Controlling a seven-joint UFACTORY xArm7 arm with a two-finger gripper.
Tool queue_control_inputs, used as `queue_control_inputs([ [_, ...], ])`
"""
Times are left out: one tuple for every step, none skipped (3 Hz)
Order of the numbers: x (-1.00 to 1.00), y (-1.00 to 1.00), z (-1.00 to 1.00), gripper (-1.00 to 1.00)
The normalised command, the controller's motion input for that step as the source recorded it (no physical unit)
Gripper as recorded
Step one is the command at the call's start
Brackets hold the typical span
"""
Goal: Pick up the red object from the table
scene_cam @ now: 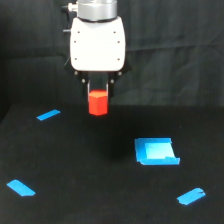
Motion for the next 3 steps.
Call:
queue_control_inputs([
  [0.00, -0.06, -0.01, -0.98],
  [-0.02, -0.01, 0.10, -0.99],
  [-0.04, -0.04, 0.01, -0.99],
])
